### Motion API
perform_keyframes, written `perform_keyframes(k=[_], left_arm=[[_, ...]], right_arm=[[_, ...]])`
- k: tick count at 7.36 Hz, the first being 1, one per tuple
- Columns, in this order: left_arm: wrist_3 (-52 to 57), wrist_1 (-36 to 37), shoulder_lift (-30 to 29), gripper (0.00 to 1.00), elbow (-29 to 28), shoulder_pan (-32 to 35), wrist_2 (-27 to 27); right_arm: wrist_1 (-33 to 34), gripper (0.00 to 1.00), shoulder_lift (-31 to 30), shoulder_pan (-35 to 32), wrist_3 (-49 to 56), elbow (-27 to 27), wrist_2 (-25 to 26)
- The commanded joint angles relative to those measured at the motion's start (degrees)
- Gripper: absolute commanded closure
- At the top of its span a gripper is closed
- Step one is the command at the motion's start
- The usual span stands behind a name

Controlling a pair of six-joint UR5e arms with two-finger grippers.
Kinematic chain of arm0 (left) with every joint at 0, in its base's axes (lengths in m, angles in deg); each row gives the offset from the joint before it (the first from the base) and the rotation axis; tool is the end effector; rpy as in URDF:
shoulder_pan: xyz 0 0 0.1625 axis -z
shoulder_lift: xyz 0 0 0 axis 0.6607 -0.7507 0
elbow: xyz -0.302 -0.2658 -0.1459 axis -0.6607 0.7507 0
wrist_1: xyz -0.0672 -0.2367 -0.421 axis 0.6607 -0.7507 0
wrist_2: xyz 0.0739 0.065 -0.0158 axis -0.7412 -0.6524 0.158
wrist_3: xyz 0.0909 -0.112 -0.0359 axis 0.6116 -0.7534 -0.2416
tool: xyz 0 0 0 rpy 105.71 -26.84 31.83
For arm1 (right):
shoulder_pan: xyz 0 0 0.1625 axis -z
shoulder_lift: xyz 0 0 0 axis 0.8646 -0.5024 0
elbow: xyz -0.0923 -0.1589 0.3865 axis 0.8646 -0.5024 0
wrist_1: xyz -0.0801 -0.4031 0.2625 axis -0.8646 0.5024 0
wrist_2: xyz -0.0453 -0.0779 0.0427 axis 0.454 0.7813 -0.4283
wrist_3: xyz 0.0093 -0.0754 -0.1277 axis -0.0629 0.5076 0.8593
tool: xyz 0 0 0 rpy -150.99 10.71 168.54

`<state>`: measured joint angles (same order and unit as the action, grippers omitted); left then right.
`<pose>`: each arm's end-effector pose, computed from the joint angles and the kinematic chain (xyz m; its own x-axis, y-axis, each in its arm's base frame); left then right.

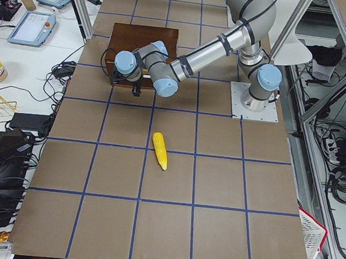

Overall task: Open drawer and put corn inside
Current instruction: 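Pull the drawer outward from the cabinet with the left gripper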

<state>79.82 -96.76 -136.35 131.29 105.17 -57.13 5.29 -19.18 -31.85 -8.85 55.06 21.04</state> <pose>0.1392 -0.6933 0.1962 -0.9227 -0.0374 0.3837 -0.0127 0.9977 0.0668 0.1431 -0.5972 0.4159 -0.9952 -0.0860 0.0476 -0.0813 0.9923 0.0938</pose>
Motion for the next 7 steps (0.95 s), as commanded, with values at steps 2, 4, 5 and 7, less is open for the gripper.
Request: perform_keyframes(k=[2,4,5,7], left_arm=[[-0.1,0.6,0.2,0.00,0.0,0.0,-3.1],[-0.2,0.5,0.6,0.00,-0.2,0.0,-3.7],[-0.1,0.5,0.5,0.00,-0.4,0.0,-3.8],[0.0,0.5,0.7,0.00,-0.5,0.0,-5.9]], right_arm=[[0.0,0.00,0.0,0.0,0.0,0.0,0.0],[0.0,0.00,0.0,0.0,0.0,0.0,0.0],[0.0,0.00,0.1,0.0,0.0,0.0,0.0],[0.0,0.00,0.0,0.0,0.0,0.0,0.0]])
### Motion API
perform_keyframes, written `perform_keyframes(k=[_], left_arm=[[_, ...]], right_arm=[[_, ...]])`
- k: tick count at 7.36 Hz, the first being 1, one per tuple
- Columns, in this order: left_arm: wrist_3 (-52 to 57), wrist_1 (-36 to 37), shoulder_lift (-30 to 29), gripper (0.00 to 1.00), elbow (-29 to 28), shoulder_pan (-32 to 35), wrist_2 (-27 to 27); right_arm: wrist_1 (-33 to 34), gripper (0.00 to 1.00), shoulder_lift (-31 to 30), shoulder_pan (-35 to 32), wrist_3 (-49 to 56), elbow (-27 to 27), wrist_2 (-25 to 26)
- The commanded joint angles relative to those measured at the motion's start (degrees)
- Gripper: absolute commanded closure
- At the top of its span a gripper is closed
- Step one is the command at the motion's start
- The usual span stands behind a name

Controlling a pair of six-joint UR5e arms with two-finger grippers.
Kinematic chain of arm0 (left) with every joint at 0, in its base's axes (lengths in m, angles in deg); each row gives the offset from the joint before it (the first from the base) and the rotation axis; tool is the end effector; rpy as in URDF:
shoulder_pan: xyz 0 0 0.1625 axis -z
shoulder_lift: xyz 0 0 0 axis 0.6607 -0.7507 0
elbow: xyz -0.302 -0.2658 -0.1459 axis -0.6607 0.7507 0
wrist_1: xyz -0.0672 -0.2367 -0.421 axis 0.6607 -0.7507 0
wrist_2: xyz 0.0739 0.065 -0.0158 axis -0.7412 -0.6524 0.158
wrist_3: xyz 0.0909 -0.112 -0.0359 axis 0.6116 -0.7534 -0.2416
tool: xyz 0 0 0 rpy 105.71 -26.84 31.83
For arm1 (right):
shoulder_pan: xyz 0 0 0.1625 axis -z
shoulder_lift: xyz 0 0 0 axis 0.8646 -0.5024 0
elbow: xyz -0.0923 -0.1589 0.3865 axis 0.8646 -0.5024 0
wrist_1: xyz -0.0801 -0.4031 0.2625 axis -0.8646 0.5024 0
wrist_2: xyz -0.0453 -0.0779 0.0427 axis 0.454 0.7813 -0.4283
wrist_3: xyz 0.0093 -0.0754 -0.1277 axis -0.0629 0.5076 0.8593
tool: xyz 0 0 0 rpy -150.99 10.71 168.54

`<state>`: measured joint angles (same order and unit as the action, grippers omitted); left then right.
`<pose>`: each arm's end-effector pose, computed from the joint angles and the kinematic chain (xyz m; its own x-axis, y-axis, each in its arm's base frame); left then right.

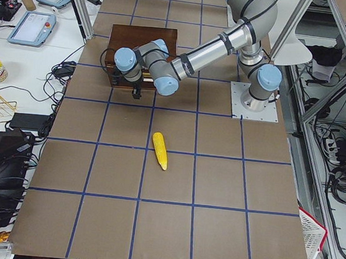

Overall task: Open drawer and put corn inside
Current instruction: 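Pull the drawer outward from the cabinet with the left gripper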

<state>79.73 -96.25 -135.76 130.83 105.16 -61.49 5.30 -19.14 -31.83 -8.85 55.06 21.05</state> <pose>0.1504 -0.6913 0.2047 -0.9505 -0.0264 0.3096 -0.0032 0.9972 0.0751 0.1428 -0.5975 0.4155 -0.9952 -0.0857 0.0477 -0.0809 0.9922 0.0943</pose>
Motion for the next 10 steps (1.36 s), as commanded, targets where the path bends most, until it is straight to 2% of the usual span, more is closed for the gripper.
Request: perform_keyframes(k=[1,10], left_arm=[[0.2,0.0,0.3,0.00,-0.3,-0.1,-3.2],[1.9,0.0,1.0,0.00,-0.6,-3.3,-5.6]], right_arm=[[-0.1,0.00,0.0,0.0,0.0,0.0,0.1],[-0.1,0.00,0.0,-0.1,0.0,0.0,0.0]])
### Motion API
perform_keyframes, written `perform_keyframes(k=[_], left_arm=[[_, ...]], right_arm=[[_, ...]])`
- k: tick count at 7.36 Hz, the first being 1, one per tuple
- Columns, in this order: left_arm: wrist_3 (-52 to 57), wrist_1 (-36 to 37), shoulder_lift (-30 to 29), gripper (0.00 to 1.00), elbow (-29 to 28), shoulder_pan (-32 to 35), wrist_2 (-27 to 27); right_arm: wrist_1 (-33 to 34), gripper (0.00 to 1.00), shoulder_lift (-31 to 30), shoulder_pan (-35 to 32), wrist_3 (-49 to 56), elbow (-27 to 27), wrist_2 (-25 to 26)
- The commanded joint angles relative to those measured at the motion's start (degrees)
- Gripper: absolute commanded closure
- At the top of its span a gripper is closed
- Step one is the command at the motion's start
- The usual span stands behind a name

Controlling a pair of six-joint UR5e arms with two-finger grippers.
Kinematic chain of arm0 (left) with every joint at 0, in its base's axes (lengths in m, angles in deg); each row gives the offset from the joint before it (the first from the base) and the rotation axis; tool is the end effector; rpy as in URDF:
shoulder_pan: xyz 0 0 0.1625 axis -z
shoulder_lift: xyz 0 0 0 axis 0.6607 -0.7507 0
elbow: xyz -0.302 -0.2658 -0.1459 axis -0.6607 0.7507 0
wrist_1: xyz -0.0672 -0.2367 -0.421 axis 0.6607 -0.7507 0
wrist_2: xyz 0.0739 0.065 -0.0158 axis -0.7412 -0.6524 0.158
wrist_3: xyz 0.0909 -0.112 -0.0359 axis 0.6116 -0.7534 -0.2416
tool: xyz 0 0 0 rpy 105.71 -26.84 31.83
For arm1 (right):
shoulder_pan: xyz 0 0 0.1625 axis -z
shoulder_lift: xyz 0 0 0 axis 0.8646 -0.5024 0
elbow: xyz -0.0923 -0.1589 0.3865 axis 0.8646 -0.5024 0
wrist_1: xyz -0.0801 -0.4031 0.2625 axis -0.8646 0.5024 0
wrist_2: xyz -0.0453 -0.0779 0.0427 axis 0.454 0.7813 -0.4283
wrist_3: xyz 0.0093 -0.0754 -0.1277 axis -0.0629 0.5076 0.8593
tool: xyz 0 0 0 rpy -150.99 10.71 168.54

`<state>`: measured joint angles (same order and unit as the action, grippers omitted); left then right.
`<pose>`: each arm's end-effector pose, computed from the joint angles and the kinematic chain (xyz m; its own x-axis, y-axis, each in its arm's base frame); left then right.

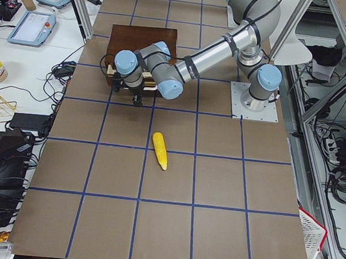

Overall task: Open drawer and put corn inside
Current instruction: 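Pull the drawer outward from the cabinet with the left gripper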

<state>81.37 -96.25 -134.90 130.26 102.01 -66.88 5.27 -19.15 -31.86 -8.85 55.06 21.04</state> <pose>0.2011 -0.6771 0.2173 -0.9744 -0.0387 0.2214 -0.0197 0.9960 0.0873 0.1432 -0.5973 0.4155 -0.9951 -0.0862 0.0475 -0.0815 0.9922 0.0947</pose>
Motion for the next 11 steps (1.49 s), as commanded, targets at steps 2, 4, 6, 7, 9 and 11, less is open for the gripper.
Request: perform_keyframes(k=[2,4,6,7,9,11], left_arm=[[0.9,-0.1,0.2,0.00,0.1,-1.9,-0.2],[2.0,-0.3,0.1,0.00,0.1,-2.8,-0.1],[2.0,-0.3,0.1,0.00,0.1,-2.8,-0.1],[2.0,-0.4,0.1,0.00,0.1,-2.8,-0.2],[2.1,-0.4,0.1,0.00,0.0,-2.8,-0.3],[2.0,-0.4,0.1,0.00,-0.5,-2.8,-1.8]], right_arm=[[0.0,0.00,0.0,0.0,0.0,0.0,0.0],[0.1,0.00,0.0,0.0,0.0,0.0,0.0],[0.1,0.00,0.0,0.0,0.0,0.0,0.0],[0.1,0.00,0.0,0.0,0.0,0.0,0.0],[0.1,0.00,0.0,0.0,0.0,0.0,0.0],[0.1,0.00,0.0,0.0,0.0,0.0,0.0]])
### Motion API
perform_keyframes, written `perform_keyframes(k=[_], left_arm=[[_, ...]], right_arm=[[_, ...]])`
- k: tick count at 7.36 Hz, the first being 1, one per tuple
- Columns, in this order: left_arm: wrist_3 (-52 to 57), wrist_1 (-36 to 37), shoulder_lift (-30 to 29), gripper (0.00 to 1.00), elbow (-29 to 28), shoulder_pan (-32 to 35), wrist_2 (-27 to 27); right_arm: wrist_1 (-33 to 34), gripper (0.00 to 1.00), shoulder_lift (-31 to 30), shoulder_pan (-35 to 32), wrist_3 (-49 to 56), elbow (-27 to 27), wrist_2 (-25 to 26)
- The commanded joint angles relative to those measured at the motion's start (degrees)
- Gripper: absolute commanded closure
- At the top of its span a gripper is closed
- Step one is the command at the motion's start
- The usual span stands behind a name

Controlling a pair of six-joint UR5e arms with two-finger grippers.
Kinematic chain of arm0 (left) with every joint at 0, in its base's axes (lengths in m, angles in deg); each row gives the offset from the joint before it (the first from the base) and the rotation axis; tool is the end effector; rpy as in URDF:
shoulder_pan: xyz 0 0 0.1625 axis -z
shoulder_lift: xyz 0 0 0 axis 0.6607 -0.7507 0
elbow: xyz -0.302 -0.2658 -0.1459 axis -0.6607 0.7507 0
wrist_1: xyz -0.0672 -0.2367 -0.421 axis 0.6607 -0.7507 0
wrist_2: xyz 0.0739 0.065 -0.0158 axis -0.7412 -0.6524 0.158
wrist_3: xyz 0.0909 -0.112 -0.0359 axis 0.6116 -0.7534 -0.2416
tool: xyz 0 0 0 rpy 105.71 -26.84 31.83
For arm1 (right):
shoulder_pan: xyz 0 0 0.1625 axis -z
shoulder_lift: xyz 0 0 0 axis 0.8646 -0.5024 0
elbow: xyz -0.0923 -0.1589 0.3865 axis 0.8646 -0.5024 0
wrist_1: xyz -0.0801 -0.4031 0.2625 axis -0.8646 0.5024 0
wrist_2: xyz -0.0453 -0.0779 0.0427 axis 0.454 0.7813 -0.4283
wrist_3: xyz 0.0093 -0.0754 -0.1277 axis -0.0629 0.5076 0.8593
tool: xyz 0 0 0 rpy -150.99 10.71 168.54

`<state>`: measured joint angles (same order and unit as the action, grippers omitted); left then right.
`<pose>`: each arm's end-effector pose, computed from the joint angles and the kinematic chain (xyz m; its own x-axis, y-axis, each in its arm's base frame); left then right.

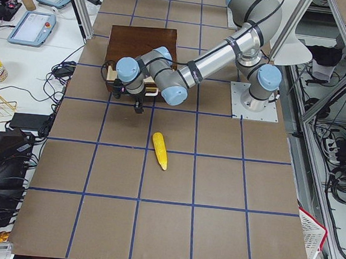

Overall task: Open drawer and put corn inside
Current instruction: 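Release the handle and move the left gripper away from the drawer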

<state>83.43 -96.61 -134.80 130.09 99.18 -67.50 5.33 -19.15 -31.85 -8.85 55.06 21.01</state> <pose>0.2356 -0.6654 0.2193 -0.9751 -0.0506 0.2161 -0.0326 0.9958 0.0859 0.1432 -0.5975 0.4156 -0.9952 -0.0860 0.0471 -0.0813 0.9923 0.0936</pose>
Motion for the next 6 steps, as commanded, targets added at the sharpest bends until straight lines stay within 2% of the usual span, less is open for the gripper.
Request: perform_keyframes(k=[1,5,6], left_arm=[[0.0,-0.4,-0.1,0.00,-1.1,0.0,-1.6],[0.1,-1.9,0.6,0.00,-2.8,0.3,-1.7],[1.7,-5.1,1.9,0.00,-3.7,0.3,-2.5]], right_arm=[[0.0,0.00,0.0,0.0,0.0,0.0,0.0],[-0.1,0.00,0.0,-0.1,0.0,0.0,0.0],[0.0,0.00,0.0,0.0,0.0,0.0,0.0]])
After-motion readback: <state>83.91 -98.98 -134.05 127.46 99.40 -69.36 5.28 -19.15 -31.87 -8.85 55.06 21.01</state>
